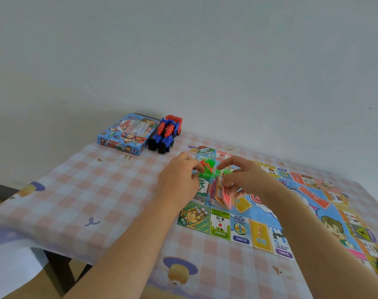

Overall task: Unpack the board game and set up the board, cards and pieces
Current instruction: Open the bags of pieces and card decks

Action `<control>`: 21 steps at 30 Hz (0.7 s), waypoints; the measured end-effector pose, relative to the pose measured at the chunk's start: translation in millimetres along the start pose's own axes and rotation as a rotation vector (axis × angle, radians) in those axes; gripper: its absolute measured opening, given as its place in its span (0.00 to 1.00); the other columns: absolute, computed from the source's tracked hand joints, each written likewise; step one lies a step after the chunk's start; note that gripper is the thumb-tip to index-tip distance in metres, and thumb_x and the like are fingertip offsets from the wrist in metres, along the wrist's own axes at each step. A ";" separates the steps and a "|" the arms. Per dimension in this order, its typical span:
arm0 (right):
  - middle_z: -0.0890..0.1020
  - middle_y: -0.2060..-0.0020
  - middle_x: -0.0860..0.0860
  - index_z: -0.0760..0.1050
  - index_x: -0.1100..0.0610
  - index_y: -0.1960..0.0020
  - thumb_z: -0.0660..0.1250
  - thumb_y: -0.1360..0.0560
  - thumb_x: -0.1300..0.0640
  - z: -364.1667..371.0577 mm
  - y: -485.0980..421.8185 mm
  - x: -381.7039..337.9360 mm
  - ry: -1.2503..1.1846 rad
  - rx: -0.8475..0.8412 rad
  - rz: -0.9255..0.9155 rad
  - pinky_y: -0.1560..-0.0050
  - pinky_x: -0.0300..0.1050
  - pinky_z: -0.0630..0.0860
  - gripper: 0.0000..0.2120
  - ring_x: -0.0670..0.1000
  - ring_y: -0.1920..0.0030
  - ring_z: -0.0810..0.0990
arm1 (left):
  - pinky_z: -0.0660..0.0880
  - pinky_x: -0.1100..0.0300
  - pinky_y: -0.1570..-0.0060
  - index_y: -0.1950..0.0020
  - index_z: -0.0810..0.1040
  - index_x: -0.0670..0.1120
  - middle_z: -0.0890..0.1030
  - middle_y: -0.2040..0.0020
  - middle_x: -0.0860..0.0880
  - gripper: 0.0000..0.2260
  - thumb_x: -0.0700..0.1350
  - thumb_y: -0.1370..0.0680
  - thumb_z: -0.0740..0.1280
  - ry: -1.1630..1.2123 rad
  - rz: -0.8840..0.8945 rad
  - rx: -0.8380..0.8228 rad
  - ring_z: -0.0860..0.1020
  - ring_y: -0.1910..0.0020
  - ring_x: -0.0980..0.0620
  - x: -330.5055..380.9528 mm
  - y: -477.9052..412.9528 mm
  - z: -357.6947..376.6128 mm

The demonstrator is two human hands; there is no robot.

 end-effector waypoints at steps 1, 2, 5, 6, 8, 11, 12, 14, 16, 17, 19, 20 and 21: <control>0.81 0.67 0.55 0.77 0.54 0.52 0.65 0.28 0.67 0.8 0.1 -0.2 0.026 0.009 -0.014 0.69 0.40 0.79 0.10 0.49 0.72 0.79 | 0.69 0.63 0.62 0.51 0.79 0.54 0.72 0.51 0.58 0.10 0.40 0.24 0.65 0.000 0.000 0.000 0.69 0.60 0.58 0.0 -0.1 0.0; 0.81 0.66 0.55 0.78 0.55 0.55 0.64 0.28 0.66 1.1 0.0 0.0 0.054 0.018 -0.023 0.70 0.39 0.78 0.08 0.48 0.73 0.79 | 0.68 0.64 0.62 0.51 0.79 0.54 0.72 0.51 0.58 0.09 0.40 0.24 0.65 0.000 -0.001 0.000 0.69 0.60 0.58 -0.2 -0.3 0.0; 0.82 0.66 0.55 0.79 0.59 0.56 0.66 0.27 0.63 1.0 -0.8 1.3 0.105 0.038 -0.037 0.70 0.37 0.78 0.03 0.47 0.72 0.79 | 0.68 0.64 0.62 0.51 0.79 0.54 0.72 0.50 0.58 0.09 0.40 0.24 0.65 -0.005 -0.006 0.000 0.69 0.60 0.58 0.0 -0.2 -0.2; 0.82 0.66 0.55 0.78 0.59 0.56 0.67 0.27 0.62 0.8 -1.5 2.0 0.113 0.046 -0.040 0.69 0.37 0.78 0.02 0.47 0.71 0.79 | 0.68 0.64 0.62 0.51 0.80 0.54 0.72 0.50 0.58 0.09 0.40 0.24 0.65 -0.005 -0.007 0.000 0.70 0.59 0.58 0.0 -0.3 -0.2; 0.83 0.65 0.54 0.78 0.58 0.56 0.69 0.28 0.58 1.8 -2.6 3.1 0.154 0.061 -0.052 0.68 0.38 0.79 0.03 0.47 0.70 0.81 | 0.68 0.64 0.63 0.51 0.80 0.54 0.72 0.50 0.58 0.09 0.40 0.24 0.65 -0.006 -0.008 0.000 0.70 0.60 0.58 0.0 -0.4 -0.2; 0.84 0.63 0.53 0.78 0.57 0.55 0.71 0.30 0.56 6.2 -4.0 3.3 0.258 0.092 -0.086 0.69 0.37 0.77 0.06 0.47 0.68 0.81 | 0.71 0.64 0.62 0.51 0.79 0.54 0.73 0.50 0.58 0.09 0.40 0.24 0.66 -0.007 -0.011 0.002 0.70 0.60 0.59 0.2 -0.5 -0.2; 0.84 0.63 0.54 0.77 0.57 0.56 0.72 0.30 0.56 7.9 -4.5 3.0 0.271 0.102 -0.092 0.69 0.37 0.76 0.06 0.47 0.68 0.81 | 0.72 0.63 0.61 0.51 0.79 0.54 0.73 0.50 0.58 0.09 0.40 0.24 0.66 -0.006 -0.011 0.001 0.70 0.60 0.59 0.2 -0.3 -0.1; 0.83 0.65 0.53 0.77 0.56 0.58 0.72 0.31 0.57 11.8 -5.5 1.4 0.281 0.116 -0.088 0.69 0.38 0.75 0.05 0.47 0.69 0.79 | 0.73 0.62 0.60 0.51 0.79 0.54 0.73 0.50 0.58 0.09 0.40 0.24 0.66 -0.004 -0.010 0.000 0.71 0.59 0.59 0.4 -0.2 -0.2; 0.80 0.67 0.50 0.76 0.55 0.59 0.72 0.31 0.58 16.1 -7.0 -1.0 0.310 0.129 -0.080 0.68 0.38 0.74 0.05 0.47 0.68 0.77 | 0.73 0.62 0.59 0.52 0.79 0.55 0.74 0.50 0.57 0.09 0.41 0.24 0.66 0.000 -0.009 0.001 0.72 0.59 0.59 0.0 -0.1 -0.2; 0.79 0.67 0.49 0.75 0.55 0.59 0.72 0.32 0.57 18.0 -7.9 -2.2 0.334 0.135 -0.078 0.67 0.39 0.74 0.06 0.47 0.68 0.77 | 0.73 0.62 0.59 0.52 0.79 0.55 0.74 0.50 0.58 0.09 0.41 0.24 0.66 0.002 -0.009 0.004 0.72 0.59 0.59 -0.2 0.0 -0.1; 0.78 0.66 0.48 0.75 0.54 0.59 0.72 0.32 0.57 20.2 -9.5 -3.5 0.375 0.146 -0.073 0.65 0.40 0.75 0.06 0.47 0.66 0.77 | 0.73 0.63 0.59 0.52 0.79 0.55 0.74 0.50 0.57 0.08 0.41 0.24 0.66 0.006 -0.007 0.004 0.72 0.59 0.59 -0.6 0.3 0.0; 0.78 0.66 0.48 0.75 0.54 0.60 0.71 0.32 0.57 19.9 -10.1 -3.4 0.373 0.147 -0.068 0.64 0.41 0.75 0.05 0.47 0.66 0.77 | 0.72 0.63 0.59 0.52 0.79 0.55 0.74 0.50 0.57 0.08 0.41 0.24 0.66 0.007 -0.006 0.003 0.72 0.59 0.58 -0.6 0.4 0.1; 0.78 0.67 0.49 0.75 0.54 0.60 0.71 0.31 0.57 18.6 -10.2 -2.9 0.352 0.144 -0.061 0.64 0.41 0.76 0.05 0.47 0.67 0.77 | 0.72 0.63 0.59 0.52 0.79 0.55 0.74 0.50 0.57 0.08 0.41 0.24 0.66 0.009 -0.004 0.003 0.72 0.59 0.58 -0.5 0.3 0.2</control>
Point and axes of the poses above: each hand's wrist, its own y-axis away from the middle knuckle, its own z-axis out of the palm, x = y × z, the point moved 2 cm from there along -y, towards the middle knuckle
